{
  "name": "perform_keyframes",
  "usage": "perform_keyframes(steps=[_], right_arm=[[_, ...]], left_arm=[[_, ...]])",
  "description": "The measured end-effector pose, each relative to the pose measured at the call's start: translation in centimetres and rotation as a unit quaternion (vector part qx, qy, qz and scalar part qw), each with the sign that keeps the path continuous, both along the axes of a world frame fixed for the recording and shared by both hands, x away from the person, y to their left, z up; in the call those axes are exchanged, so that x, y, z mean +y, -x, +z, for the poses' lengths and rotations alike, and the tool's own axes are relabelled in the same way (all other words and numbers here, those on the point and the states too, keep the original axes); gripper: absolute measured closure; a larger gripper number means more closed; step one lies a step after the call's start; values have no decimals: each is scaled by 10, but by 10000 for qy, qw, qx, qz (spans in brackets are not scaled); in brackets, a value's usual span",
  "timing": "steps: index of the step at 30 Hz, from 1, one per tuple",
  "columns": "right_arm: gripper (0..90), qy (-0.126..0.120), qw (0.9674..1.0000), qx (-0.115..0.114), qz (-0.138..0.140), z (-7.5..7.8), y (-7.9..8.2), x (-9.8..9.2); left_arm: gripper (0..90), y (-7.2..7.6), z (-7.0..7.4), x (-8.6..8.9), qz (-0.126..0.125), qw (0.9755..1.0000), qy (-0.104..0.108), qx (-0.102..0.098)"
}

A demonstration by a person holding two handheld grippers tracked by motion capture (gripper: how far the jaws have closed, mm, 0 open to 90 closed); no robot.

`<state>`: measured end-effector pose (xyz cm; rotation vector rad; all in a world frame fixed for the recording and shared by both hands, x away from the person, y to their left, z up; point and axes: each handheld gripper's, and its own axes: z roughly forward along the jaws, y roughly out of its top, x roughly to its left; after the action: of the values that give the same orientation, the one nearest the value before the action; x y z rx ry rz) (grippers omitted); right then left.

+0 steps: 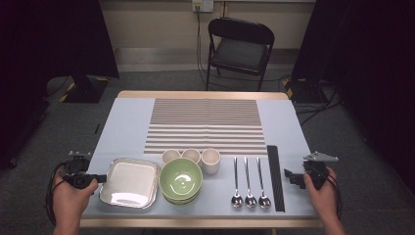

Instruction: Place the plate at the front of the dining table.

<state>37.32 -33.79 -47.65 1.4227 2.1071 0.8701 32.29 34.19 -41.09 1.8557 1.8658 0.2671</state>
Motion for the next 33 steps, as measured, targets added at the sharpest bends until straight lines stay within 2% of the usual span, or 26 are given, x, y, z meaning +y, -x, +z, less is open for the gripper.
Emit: perform_keyframes(steps=[2,4,6,11,13,19,23,26,28,32,33], right_arm=[[120,0,10000,-2,-1,0,0,0],[119,-1,10000,-3,-1,0,0,0],[119,-3,10000,0,0,0,0,0],[120,-9,10000,13,-7,0,0,0],[120,-14,10000,25,-21,0,0,0],[120,-13,10000,27,-12,0,0,0],[119,-15,10000,32,-22,0,0,0],[119,-18,10000,30,-15,0,0,0],[119,-10,10000,19,-13,0,0,0],[119,-14,10000,21,-10,0,0,0],[119,-14,10000,19,-8,0,0,0]], left_arm=[[879,-1,-3,-1,-23,10000,-5,30],[859,-2,-6,-2,-68,9998,-57,153],[856,-3,-9,-1,-66,9997,54,207],[849,-2,-10,2,-64,9997,117,196],[848,-2,-9,0,-72,9997,79,221],[879,-2,-8,1,-22,9996,148,250],[885,-1,-5,2,-18,9992,316,242],[885,0,-4,3,32,9991,356,245],[886,0,-4,5,51,9985,424,328],[884,1,-4,7,96,9979,550,342],[883,2,-4,7,119,9980,525,328]])
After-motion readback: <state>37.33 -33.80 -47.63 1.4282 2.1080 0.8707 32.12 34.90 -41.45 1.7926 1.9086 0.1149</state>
